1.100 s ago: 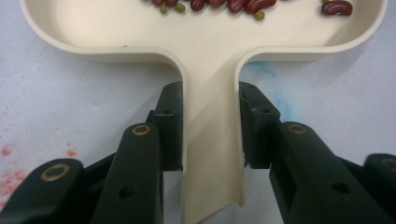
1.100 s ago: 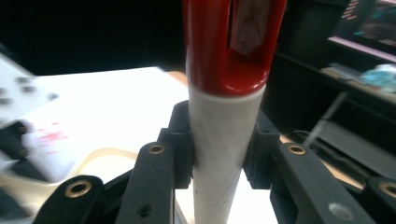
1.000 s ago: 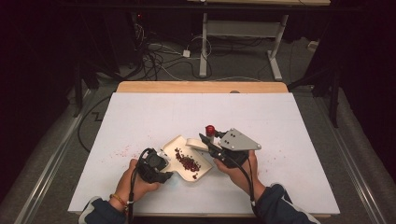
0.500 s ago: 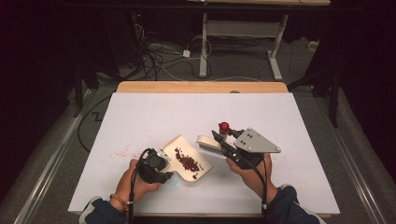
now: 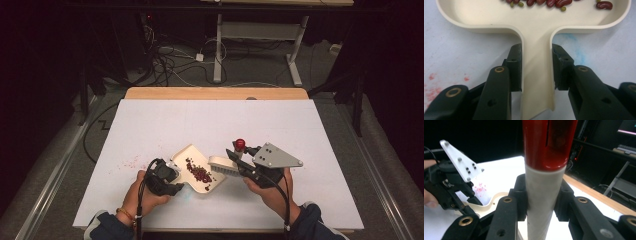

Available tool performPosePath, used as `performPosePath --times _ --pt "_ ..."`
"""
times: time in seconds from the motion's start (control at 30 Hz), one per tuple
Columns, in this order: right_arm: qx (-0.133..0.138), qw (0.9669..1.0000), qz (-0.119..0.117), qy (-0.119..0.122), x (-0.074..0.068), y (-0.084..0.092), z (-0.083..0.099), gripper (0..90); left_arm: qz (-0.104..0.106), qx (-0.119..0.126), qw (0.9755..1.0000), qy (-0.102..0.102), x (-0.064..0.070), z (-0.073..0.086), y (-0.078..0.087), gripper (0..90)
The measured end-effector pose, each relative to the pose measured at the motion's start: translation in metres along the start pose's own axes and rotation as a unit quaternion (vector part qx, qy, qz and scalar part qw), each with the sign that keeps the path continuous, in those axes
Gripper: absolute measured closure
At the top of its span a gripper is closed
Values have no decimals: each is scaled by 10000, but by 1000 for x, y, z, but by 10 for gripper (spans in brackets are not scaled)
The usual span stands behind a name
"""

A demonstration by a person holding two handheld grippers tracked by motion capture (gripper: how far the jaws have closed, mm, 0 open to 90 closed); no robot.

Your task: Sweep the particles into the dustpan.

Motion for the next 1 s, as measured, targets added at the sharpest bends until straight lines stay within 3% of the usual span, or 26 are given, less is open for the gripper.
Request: performPosePath --times 0.13,0.4,0.57,0.67,1.0 --pt "76 9999 116 -22 10 7 -5 698 -37 27 10000 68 -5 3 2 640" --pt "82 9991 333 -238 35 21 0 698 -71 83 9997 216 -14 6 4 638" --pt "48 9992 349 -211 36 21 2 698 -174 140 9992 326 -21 9 6 638" --pt "30 9989 397 -237 41 23 4 698 -158 273 9986 435 -27 11 7 637" --pt "123 9976 574 -373 55 31 4 698 -248 826 9956 371 -29 17 6 640"
Point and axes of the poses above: each handheld gripper's, and its own axes: y roughly backward along the jaws, z roughly out of its underside, x roughly to its right, the point moved 10 cm from there along -y, roughly forward along the jaws, and after that the axes turned 10 degrees about y, right-handed, at the moved point
